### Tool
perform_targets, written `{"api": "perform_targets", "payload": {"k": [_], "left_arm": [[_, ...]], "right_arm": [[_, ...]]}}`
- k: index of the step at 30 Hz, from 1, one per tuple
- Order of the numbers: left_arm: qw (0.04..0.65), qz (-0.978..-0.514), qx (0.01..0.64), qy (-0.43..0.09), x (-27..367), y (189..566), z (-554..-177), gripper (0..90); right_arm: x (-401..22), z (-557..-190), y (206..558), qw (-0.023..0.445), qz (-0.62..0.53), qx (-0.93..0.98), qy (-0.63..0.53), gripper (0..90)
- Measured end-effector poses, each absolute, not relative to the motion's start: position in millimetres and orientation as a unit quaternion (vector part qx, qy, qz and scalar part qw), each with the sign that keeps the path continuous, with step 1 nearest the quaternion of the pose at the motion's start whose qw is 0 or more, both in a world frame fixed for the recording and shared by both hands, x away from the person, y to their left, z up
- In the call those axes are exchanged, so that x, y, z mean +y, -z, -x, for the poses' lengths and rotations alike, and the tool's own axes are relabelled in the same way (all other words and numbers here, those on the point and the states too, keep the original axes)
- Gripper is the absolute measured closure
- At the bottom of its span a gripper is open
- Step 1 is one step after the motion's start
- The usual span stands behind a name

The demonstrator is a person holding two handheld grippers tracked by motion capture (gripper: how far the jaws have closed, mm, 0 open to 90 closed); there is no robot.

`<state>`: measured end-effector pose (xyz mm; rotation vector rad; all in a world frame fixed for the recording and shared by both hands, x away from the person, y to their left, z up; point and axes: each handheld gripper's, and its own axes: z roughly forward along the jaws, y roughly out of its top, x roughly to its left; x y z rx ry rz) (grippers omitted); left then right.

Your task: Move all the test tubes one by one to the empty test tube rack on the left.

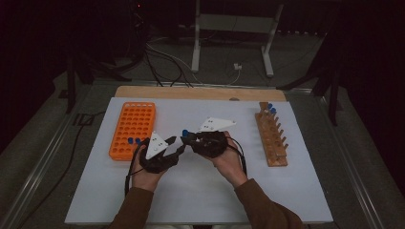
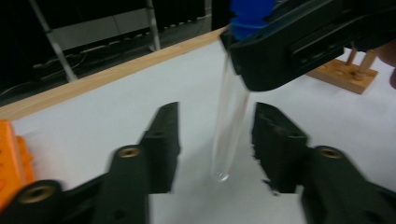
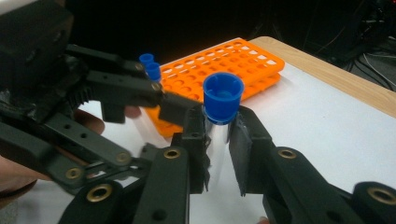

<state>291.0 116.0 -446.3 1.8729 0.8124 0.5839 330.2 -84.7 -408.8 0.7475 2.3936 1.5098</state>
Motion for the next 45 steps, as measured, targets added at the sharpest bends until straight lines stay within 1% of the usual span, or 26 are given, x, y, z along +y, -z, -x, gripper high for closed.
{"api": "perform_targets", "payload": {"k": [7, 15, 18, 21, 25, 28, 30, 37, 42, 45], "left_arm": [[0.488, -0.776, 0.32, -0.237, 115, 446, -290, 76.2], [0.488, -0.779, 0.318, -0.232, 115, 447, -291, 77.8], [0.489, -0.777, 0.322, -0.231, 116, 447, -292, 77.8], [0.487, -0.775, 0.329, -0.232, 119, 447, -293, 77.8], [0.49, -0.768, 0.342, -0.231, 125, 448, -293, 77.8], [0.49, -0.764, 0.35, -0.232, 131, 447, -293, 77.9], [0.491, -0.761, 0.354, -0.231, 135, 447, -292, 77.9], [0.495, -0.752, 0.366, -0.233, 150, 446, -286, 77.9], [0.502, -0.741, 0.38, -0.234, 169, 445, -279, 77.9], [0.502, -0.736, 0.387, -0.24, 181, 443, -275, 77.8]], "right_arm": [[-81, -329, 409, 0.102, -0.247, 0.816, -0.512, 77.2], [-82, -330, 410, 0.097, -0.247, 0.819, -0.509, 75.7], [-84, -331, 410, 0.096, -0.25, 0.817, -0.511, 63.3], [-90, -333, 411, 0.088, -0.261, 0.811, -0.516, 47.8], [-99, -335, 412, 0.088, -0.276, 0.801, -0.524, 26.5], [-105, -336, 413, 0.099, -0.286, 0.8, -0.518, 16.3], [-109, -337, 414, 0.106, -0.292, 0.801, -0.512, 14.7], [-125, -338, 417, 0.128, -0.311, 0.798, -0.5, 4.1], [-139, -340, 420, 0.168, -0.325, 0.796, -0.481, 2.4], [-150, -341, 421, 0.172, -0.334, 0.79, -0.484, 1.7]]}}
